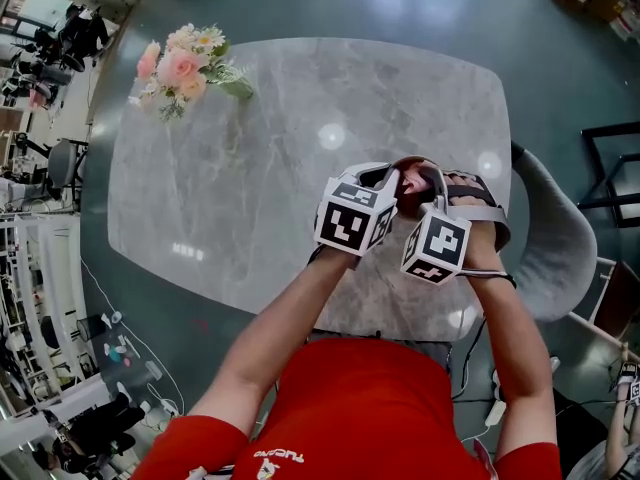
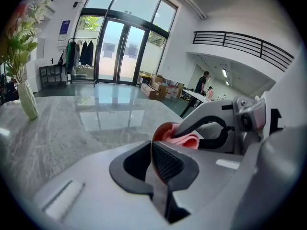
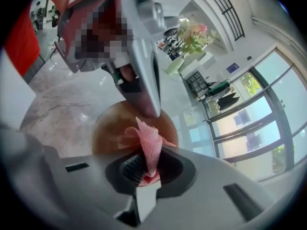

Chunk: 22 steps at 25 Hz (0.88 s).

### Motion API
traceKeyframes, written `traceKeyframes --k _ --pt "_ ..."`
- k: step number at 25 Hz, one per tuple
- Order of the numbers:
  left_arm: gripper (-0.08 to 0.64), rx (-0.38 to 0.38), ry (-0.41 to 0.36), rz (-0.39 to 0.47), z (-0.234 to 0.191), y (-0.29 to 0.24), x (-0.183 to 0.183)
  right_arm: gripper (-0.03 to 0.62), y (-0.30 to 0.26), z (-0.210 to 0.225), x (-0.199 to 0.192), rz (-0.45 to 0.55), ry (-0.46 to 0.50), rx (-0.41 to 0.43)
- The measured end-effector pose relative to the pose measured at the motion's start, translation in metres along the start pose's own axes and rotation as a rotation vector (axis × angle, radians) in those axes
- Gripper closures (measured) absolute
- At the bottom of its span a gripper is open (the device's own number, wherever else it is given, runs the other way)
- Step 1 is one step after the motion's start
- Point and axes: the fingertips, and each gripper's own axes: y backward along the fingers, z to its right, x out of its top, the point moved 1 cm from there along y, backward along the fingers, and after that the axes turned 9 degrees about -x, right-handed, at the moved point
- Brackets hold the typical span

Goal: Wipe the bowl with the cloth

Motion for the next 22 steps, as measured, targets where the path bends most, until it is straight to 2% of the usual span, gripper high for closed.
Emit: traceKeyframes --k 4,6,9,11,13,15,19,22 --pt "0.541 0.007 -0.006 -0.008 -0.001 -0.001 -0.002 0.571 0.009 -0.023 0.001 0.004 -0.016 0.151" --pt "0.541 0.007 -0.007 -0.007 0.001 -0.002 -0.001 0.571 0.012 -0.026 0.008 0.032 -0.027 0.186" --pt "0.541 0.001 -0.004 -0.009 0.005 -0.002 -0.002 0.571 0.009 -0.018 0.013 0.061 -0.033 0.134" --pt "0.541 -0.002 -0.003 -0.01 0.006 -0.002 -0.002 0.571 0.006 -0.007 0.009 0.054 -0.032 0.068" --pt "0.541 -0.001 -0.001 -0.007 0.006 -0.002 -0.001 0.571 0.006 -0.001 0.001 0.033 -0.026 0.036" --pt "0.541 0.001 0.001 -0.004 0.005 -0.002 0.0 0.571 0.01 -0.005 -0.007 0.016 -0.015 0.067" --pt "0.541 0.001 0.003 -0.013 0.004 -0.005 -0.002 0.571 0.021 -0.028 0.001 0.053 -0.014 0.203" --pt "0.541 -0.001 0.011 -0.014 0.005 -0.007 -0.003 0.571 0.018 -0.029 0.014 0.1 -0.051 0.21"
